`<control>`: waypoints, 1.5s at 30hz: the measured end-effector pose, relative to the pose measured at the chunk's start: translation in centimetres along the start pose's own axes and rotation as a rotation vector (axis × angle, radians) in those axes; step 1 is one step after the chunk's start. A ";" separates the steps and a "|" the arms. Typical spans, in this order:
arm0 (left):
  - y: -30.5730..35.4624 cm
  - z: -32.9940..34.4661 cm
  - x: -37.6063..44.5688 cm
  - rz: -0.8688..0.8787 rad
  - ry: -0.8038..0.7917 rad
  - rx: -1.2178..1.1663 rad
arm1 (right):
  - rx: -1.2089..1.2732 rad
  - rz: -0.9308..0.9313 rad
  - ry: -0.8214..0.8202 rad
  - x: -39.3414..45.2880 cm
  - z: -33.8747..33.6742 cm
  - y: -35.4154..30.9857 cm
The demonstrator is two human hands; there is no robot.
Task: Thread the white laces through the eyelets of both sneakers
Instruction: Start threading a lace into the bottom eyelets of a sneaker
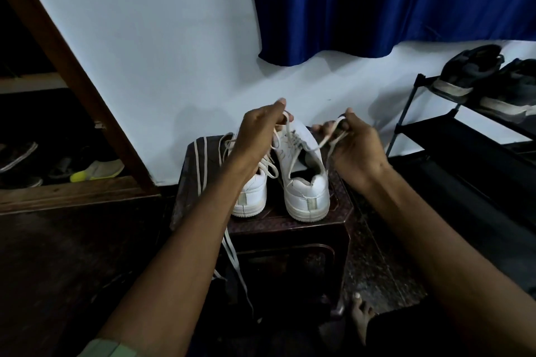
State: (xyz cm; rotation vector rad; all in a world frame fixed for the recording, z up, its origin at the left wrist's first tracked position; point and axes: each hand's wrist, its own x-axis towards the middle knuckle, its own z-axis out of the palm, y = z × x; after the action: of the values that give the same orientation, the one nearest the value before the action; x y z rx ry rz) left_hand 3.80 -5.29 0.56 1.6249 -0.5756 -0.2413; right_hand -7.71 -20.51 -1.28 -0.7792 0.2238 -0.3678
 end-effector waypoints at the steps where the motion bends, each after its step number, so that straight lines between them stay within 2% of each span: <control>1: 0.3 0.0 -0.1 -0.082 -0.028 -0.185 | 0.063 -0.008 0.035 0.1 0.3 0.0; 2: 0.3 -0.1 0.0 -0.128 -0.047 -0.307 | 0.025 -0.032 0.078 0.0 0.4 0.0; 4: -0.1 -0.2 0.0 -0.095 -0.042 -0.265 | -0.252 -0.115 0.140 0.1 0.3 0.1; 7: -0.8 0.5 -0.2 0.055 0.019 0.102 | -0.771 -0.312 0.133 -0.1 0.2 0.4; 10: -1.2 0.7 -0.2 0.158 0.027 0.399 | -1.310 -0.475 0.039 -0.3 0.0 0.5; 13: -1.5 0.2 -0.4 0.249 -0.036 0.657 | -1.597 -0.522 -0.009 -0.2 -0.7 0.4; 16: -1.7 -0.6 -0.4 0.225 -0.030 0.849 | -1.638 -0.587 0.017 0.1 -1.2 0.6; 22: -2.1 -1.6 -0.3 0.249 -0.286 0.707 | -1.616 -0.728 0.001 0.7 -1.3 1.6; 27: -2.1 -0.5 -0.6 0.346 -0.298 0.798 | -1.615 -0.710 -0.094 0.4 -0.6 2.4; 31: -1.8 -0.5 -0.5 0.299 -0.303 0.754 | -1.695 -0.673 -0.125 0.7 -0.4 2.2; 38: -1.5 -0.8 -0.2 0.143 -0.380 0.660 | -1.683 -0.535 -0.198 1.0 -1.2 1.1; 45: -1.8 -0.3 -0.3 0.176 -0.394 0.738 | -1.690 -0.559 -0.253 1.0 -1.1 1.4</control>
State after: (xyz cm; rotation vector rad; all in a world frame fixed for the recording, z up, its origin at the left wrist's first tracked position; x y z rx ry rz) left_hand 4.13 -4.84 -1.25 2.2346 -1.2049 -0.2334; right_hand -6.81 -20.73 -3.16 -2.5670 0.0192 -0.5692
